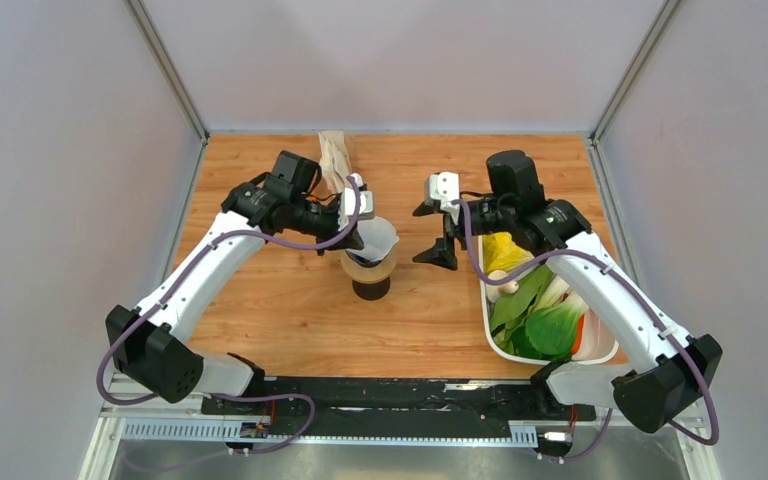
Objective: Place the coffee filter in the dripper
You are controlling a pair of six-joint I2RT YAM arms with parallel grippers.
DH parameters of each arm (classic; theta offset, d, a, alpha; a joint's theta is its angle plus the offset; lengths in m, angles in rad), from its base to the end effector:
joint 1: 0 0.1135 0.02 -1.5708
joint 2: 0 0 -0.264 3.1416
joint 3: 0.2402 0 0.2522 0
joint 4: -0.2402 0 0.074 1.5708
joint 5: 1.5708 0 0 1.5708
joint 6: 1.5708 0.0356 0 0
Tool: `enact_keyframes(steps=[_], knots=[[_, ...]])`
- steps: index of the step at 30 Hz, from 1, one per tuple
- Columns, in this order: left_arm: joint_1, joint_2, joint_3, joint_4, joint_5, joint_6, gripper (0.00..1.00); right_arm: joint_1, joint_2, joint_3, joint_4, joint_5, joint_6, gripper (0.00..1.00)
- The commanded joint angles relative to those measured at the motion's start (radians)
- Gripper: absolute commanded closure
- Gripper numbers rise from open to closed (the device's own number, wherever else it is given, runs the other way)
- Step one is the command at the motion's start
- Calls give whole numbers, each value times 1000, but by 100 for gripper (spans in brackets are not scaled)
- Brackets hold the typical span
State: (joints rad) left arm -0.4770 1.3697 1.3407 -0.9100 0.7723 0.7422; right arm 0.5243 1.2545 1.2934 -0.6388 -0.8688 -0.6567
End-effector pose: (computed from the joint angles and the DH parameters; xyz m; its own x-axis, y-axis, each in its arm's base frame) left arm 0.2308 -0.1472 0.3448 -0.0586 0.5753 -0.8159 0.9967 0.0791 -0.0158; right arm 0.2118 0.1539 0.3791 0.1433 -0.3725 -0.9169 -0.9865 0.0203 -0.1625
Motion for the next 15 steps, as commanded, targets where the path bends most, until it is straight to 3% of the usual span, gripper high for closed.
enact_keyframes(steps=[1,7,15], knots=[[-2,-65,93,45,44,-39,100,81,-53,67,-36,34,-182,7],[-6,-66,193,24,80,-86,100,216,-40,121,-34,183,-242,9],[-45,-83,265,-38,42,-68,100,241,15,212,14,313,-169,10]])
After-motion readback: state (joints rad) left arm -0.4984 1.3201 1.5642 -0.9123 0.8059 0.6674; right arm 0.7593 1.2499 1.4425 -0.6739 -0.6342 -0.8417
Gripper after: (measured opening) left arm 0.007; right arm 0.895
